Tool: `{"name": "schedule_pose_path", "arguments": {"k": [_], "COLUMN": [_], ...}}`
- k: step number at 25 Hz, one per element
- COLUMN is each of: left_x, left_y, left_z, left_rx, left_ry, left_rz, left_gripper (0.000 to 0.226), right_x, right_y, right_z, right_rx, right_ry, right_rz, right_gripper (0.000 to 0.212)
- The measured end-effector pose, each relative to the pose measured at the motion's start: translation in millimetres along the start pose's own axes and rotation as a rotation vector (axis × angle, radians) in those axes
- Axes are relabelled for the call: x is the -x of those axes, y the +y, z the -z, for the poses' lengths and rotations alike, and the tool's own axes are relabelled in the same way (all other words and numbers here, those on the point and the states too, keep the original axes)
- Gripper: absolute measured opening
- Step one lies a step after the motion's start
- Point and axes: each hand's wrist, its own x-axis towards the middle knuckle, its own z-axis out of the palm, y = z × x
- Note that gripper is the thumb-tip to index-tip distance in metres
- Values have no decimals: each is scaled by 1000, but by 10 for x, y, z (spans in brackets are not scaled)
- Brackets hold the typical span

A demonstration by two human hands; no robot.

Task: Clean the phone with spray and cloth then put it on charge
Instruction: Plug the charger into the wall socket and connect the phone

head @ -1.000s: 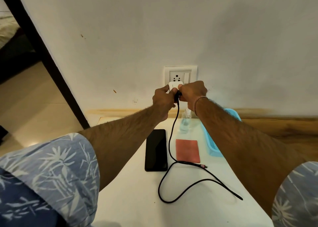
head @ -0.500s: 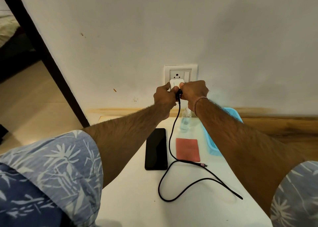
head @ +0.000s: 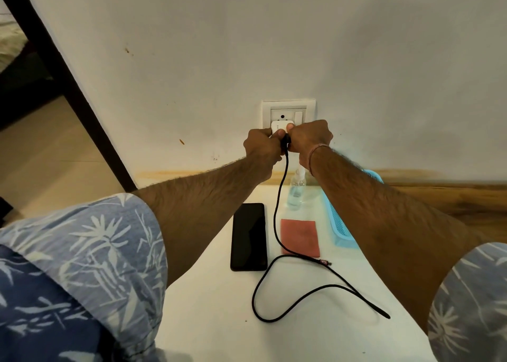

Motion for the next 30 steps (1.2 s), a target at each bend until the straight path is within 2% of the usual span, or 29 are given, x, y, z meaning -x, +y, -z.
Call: {"name": "schedule_pose_path", "arguments": {"k": [5, 10, 14, 16, 17, 21, 23, 25, 27, 30], "left_x": [-32, 36, 118, 188, 254, 704, 945, 1143, 1280, 1405], "left_y": [37, 93, 161, 64, -40, -598, -845, -1043, -1183, -1271], "left_z": [-10, 9, 151, 334, 444, 789, 761, 617, 451, 320], "left_rx": [13, -20, -92, -191, -269, -745, -974, -1038, -1111, -1228], "left_ry": [40, 37, -69, -126, -159, -367, -521, -611, -587, -522], "left_rz": [13, 19, 46, 38, -2, -191, -284, -307, -333, -421], "left_gripper": [18, 23, 33, 46, 44, 18, 14, 19, 20, 10], "right_x": [-47, -12, 127, 275, 377, 957, 1263, 1467, 1569, 1634], "right_y": [9, -35, -49, 33, 116, 595, 856, 1088, 1288, 1515], "right_z": [-46, 17, 208, 381, 484, 822, 845, 819, 799, 785], "right_rx": [20, 29, 28, 55, 72, 174, 287, 377, 428, 390], "right_ry": [38, -6, -130, -165, -175, -197, -314, -464, -564, -479], "right_rz": [27, 27, 0, 70, 128, 253, 155, -25, -182, -290], "right_gripper": [31, 30, 34, 32, 29, 12, 15, 14, 12, 10]}}
